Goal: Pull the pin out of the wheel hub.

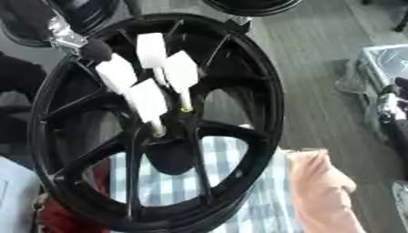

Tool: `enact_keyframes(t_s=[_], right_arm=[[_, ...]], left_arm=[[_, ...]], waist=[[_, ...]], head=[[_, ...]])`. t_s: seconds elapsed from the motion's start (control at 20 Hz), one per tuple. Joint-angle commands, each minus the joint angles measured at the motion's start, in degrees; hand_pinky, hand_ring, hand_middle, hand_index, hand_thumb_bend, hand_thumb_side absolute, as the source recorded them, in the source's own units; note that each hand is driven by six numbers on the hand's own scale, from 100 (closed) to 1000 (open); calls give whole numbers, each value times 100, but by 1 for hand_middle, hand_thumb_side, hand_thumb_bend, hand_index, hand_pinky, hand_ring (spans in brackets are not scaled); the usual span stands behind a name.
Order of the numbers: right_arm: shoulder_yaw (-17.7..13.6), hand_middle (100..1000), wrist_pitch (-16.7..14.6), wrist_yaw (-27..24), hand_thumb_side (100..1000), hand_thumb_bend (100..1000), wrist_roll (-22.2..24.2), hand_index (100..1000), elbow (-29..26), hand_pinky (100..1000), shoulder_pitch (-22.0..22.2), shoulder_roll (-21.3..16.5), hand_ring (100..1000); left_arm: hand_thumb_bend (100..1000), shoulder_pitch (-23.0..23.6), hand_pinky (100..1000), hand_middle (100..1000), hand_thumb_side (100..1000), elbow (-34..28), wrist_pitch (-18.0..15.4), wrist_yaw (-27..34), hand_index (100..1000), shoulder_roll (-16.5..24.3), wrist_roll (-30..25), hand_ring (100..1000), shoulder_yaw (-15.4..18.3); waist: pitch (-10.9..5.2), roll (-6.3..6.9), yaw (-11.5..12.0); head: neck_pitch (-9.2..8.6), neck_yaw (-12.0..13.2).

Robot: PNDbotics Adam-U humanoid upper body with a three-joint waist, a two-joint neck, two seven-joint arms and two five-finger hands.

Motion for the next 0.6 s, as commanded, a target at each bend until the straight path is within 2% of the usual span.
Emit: enact_keyframes(t_s=[0.05, 0.6], right_arm=[[0, 711, 19, 48, 549, 100, -14, 838, -94, 726, -9, -171, 731], [23, 711, 39, 52, 548, 100, -40, 838, -114, 727, -10, -175, 732]], left_arm=[[516, -38, 834, 626, 825, -89, -1456, 15, 759, 229, -1378, 755, 20], [518, 185, 836, 669, 791, -190, -1496, 32, 771, 429, -1378, 760, -95]], waist=[[-145, -14, 2], [-131, -10, -4]], head=[[15, -2], [30, -5]])
